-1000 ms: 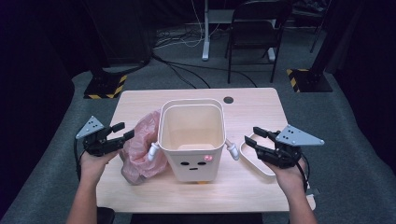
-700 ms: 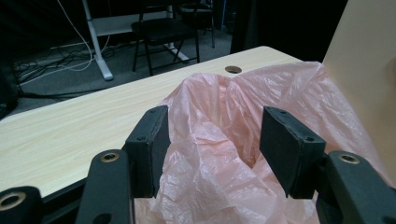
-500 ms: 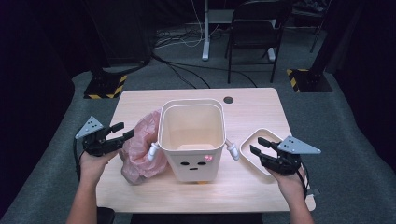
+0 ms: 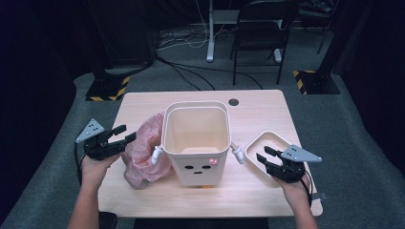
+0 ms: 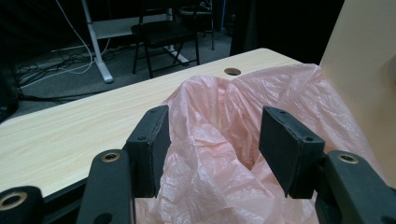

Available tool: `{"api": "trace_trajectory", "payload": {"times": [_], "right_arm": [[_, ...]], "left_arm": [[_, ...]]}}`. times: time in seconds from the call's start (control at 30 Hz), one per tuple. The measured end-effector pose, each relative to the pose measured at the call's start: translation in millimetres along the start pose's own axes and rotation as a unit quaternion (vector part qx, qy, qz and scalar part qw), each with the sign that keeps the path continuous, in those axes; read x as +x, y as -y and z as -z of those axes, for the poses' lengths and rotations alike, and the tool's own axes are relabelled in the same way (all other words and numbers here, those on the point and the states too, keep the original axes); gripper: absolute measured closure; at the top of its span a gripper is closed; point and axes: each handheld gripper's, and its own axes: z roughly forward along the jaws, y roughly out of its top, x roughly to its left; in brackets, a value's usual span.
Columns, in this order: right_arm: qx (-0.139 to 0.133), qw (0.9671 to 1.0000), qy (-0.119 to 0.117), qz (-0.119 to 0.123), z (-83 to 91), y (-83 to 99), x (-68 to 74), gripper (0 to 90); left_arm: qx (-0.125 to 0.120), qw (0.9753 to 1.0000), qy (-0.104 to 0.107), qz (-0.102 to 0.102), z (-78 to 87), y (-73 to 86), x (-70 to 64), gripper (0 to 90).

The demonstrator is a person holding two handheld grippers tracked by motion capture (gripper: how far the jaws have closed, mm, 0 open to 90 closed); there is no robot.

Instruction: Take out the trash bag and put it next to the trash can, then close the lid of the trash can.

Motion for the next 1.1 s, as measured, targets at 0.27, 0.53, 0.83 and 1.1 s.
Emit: {"api": "trace_trajectory", "payload": {"times": [0.27, 0.53, 0.83, 1.1], "right_arm": [[0.002, 1.0000, 0.005, 0.007, -2.8, 7.8, -0.1, 56.4], [0.009, 0.9999, 0.010, 0.006, -7.5, 21.3, -5.4, 58.0], [0.043, 0.9989, -0.012, 0.015, -23.2, 37.7, -3.5, 64.1], [0.065, 0.9976, -0.012, 0.020, -27.2, 45.2, -5.0, 66.8]], "left_arm": [[0.002, 1.0000, 0.001, 0.000, 0.2, 0.1, 0.3, 42.8], [0.004, 1.0000, 0.001, 0.003, -0.5, 0.2, 0.0, 42.7], [0.000, 1.0000, 0.004, 0.001, 0.0, -0.3, 0.1, 42.4], [-0.005, 1.0000, 0.005, 0.004, 1.7, -1.4, 0.9, 42.1]]}}
